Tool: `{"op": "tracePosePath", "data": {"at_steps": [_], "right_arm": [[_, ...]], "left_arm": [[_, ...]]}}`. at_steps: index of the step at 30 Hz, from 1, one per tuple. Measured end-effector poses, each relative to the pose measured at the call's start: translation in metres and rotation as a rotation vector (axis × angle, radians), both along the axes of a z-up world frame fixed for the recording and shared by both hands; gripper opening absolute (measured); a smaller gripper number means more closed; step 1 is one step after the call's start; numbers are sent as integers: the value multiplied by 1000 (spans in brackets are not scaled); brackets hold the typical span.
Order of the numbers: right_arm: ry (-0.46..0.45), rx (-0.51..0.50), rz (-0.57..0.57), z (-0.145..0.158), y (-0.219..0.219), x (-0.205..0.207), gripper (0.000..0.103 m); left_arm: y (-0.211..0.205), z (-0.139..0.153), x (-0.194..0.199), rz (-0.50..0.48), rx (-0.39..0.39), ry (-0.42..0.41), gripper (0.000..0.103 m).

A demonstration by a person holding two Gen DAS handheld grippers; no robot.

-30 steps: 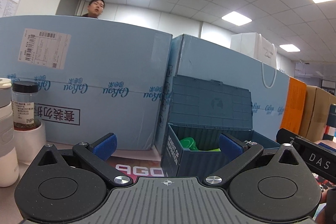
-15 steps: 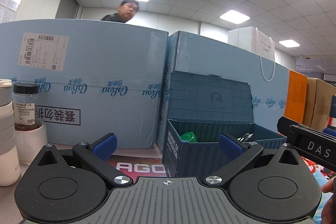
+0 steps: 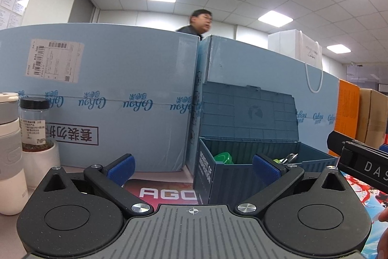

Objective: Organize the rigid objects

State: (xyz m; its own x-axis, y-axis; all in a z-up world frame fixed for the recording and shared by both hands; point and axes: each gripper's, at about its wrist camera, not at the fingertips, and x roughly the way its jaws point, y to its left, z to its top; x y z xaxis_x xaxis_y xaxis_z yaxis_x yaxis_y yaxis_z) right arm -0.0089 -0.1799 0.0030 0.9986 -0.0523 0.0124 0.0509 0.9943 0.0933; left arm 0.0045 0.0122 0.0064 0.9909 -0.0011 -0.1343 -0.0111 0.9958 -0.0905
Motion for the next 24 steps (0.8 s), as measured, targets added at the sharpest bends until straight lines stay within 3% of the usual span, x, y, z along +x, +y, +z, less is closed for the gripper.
{"op": "tracePosePath", "data": {"at_steps": [24], "right_arm": [[-31, -25, 3, -2, 3, -3, 103]], "left_arm": [[-1, 0, -2, 21, 29, -20, 103]]}}
